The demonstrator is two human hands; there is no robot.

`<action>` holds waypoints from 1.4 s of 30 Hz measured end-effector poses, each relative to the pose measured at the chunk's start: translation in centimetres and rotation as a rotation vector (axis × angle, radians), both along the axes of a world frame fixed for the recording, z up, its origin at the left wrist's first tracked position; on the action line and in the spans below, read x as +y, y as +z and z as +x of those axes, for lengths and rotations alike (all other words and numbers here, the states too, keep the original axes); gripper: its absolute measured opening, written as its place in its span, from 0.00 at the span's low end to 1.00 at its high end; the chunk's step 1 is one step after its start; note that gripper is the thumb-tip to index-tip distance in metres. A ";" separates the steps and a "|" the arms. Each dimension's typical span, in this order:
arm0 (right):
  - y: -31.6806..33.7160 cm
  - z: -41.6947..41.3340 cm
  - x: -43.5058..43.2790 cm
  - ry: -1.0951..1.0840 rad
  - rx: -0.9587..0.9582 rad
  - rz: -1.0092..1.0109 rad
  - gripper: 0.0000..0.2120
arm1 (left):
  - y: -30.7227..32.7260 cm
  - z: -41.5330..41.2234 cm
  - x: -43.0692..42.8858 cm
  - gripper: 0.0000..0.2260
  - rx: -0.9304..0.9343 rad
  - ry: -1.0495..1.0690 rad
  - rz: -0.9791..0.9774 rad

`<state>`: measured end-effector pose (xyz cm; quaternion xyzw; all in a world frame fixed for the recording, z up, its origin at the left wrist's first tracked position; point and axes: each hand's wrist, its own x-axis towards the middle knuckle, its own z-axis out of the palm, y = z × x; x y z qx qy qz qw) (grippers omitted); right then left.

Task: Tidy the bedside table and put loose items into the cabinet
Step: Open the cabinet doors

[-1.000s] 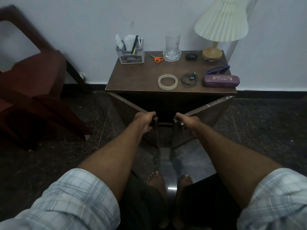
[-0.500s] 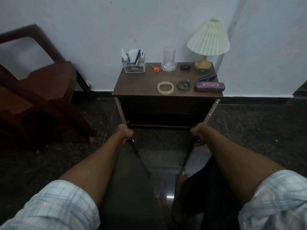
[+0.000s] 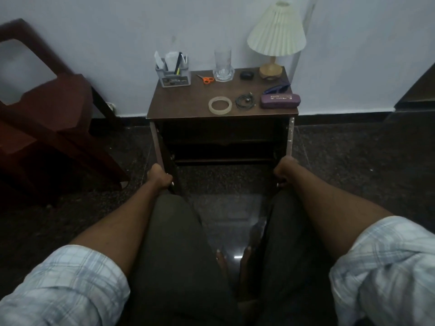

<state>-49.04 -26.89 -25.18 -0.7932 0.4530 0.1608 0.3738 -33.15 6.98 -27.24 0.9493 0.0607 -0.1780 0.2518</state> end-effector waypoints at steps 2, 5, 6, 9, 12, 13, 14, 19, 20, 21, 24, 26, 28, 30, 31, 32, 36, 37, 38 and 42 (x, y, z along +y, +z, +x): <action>0.5 -0.4 0.3 0.068 0.011 -0.090 0.20 | 0.1 -0.3 0.5 0.22 -0.012 -0.001 0.010; 1.1 -0.7 0.9 0.132 0.066 -0.186 0.21 | 0.4 -0.7 1.7 0.22 -0.029 -0.006 0.024; 1.3 -0.6 1.1 0.133 0.100 -0.233 0.23 | 0.5 -0.8 2.1 0.22 -0.032 -0.011 0.025; 1.1 -0.4 1.2 0.054 0.140 -0.287 0.28 | 0.7 -0.9 3.2 0.21 -0.049 -0.040 0.036; 1.2 -0.3 1.5 -0.002 0.110 -0.288 0.35 | 1.1 -1.2 4.6 0.20 -0.065 -0.066 0.051; 1.1 -0.3 1.5 -0.001 0.102 -0.304 0.35 | 1.2 -1.2 5.1 0.20 -0.073 -0.075 0.055; 1.1 -0.4 1.5 0.012 0.097 -0.327 0.32 | 1.2 -1.1 5.6 0.19 -0.082 -0.079 0.054; 1.6 -0.8 1.1 0.169 0.216 -0.369 0.19 | 1.0 -0.7 7.5 0.18 -0.138 -0.046 0.087; 1.7 -0.8 0.9 0.180 0.218 -0.375 0.19 | 1.0 -0.7 7.6 0.17 -0.146 -0.043 0.081; 1.7 -0.9 0.7 0.185 0.216 -0.383 0.19 | 0.9 -0.8 7.5 0.17 -0.148 -0.044 0.072; 1.8 -1.2 0.2 0.185 0.207 -0.396 0.19 | 0.9 -1.0 6.6 0.16 -0.133 -0.053 0.068; 1.8 -1.7 -0.2 0.179 0.205 -0.408 0.19 | 1.0 -1.1 6.0 0.18 -0.117 -0.048 0.068; 2.0 -2.0 -0.3 0.181 0.211 -0.419 0.19 | 1.2 -1.1 5.5 0.20 -0.103 -0.051 0.075; 2.1 -2.1 -0.3 0.192 0.224 -0.419 0.19 | 1.3 -1.1 5.5 0.20 -0.093 -0.062 0.094; 2.1 -2.1 -0.3 0.202 0.230 -0.419 0.19 | 1.3 -1.0 5.5 0.20 -0.090 -0.065 0.102; 2.2 -2.1 -0.2 0.215 0.232 -0.423 0.19 | 1.3 -1.0 5.6 0.19 -0.087 -0.065 0.110; 2.7 -2.2 0.6 0.241 0.225 -0.465 0.17 | 2.1 -1.5 5.4 0.19 -0.077 -0.051 0.179; 3.0 -2.2 0.9 0.239 0.224 -0.479 0.16 | 2.4 -1.7 5.1 0.19 -0.080 -0.048 0.214; 3.2 -2.2 1.2 0.237 0.226 -0.492 0.17 | 2.9 -2.0 4.8 0.18 -0.090 -0.049 0.252; 4.0 -2.1 2.5 0.235 0.199 -0.516 0.16 | 4.4 -2.7 3.2 0.18 -0.133 -0.102 0.245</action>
